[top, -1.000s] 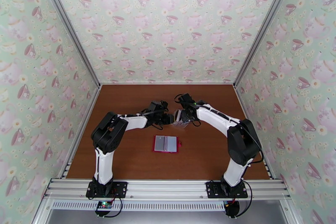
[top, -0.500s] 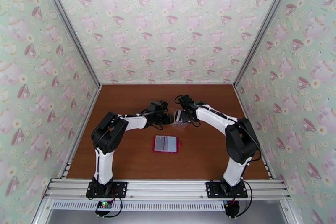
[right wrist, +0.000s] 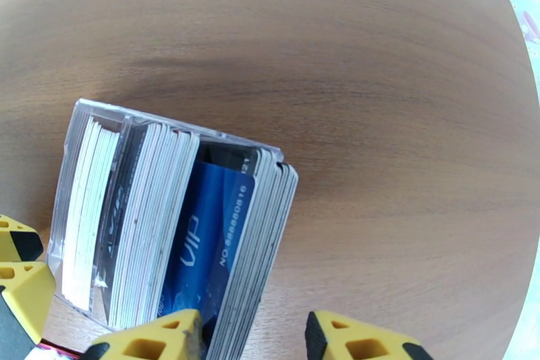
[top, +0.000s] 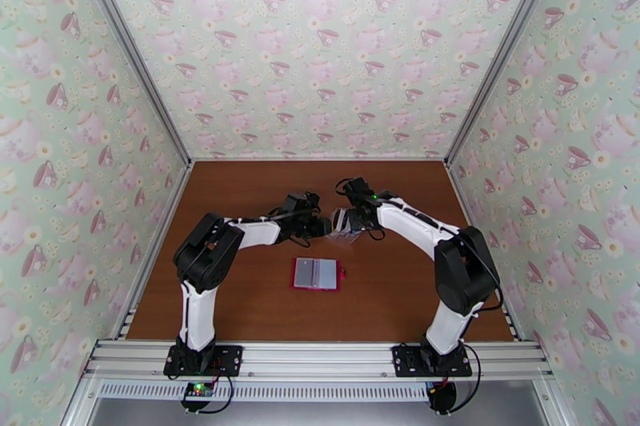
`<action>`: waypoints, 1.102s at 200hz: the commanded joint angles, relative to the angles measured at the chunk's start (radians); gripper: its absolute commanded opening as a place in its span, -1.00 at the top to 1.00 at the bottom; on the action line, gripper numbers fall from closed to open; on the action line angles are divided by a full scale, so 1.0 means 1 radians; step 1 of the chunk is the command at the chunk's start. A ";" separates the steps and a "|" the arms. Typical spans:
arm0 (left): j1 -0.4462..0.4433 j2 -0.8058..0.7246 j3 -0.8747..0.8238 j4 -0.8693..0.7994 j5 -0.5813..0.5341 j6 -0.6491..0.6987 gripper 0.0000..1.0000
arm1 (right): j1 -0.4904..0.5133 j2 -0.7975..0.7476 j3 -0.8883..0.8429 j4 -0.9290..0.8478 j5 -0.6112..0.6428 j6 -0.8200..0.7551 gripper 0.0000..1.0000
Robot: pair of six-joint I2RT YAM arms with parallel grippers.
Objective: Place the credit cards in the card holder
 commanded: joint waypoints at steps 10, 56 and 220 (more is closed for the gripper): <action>0.009 0.011 -0.022 -0.008 0.005 -0.002 0.14 | -0.011 -0.012 0.013 -0.039 0.007 -0.010 0.24; 0.009 0.011 -0.022 -0.011 0.004 0.000 0.14 | -0.015 -0.002 0.006 -0.026 -0.025 -0.007 0.63; 0.009 0.020 -0.018 -0.011 0.011 -0.002 0.14 | 0.026 0.020 0.045 -0.025 -0.064 -0.006 0.89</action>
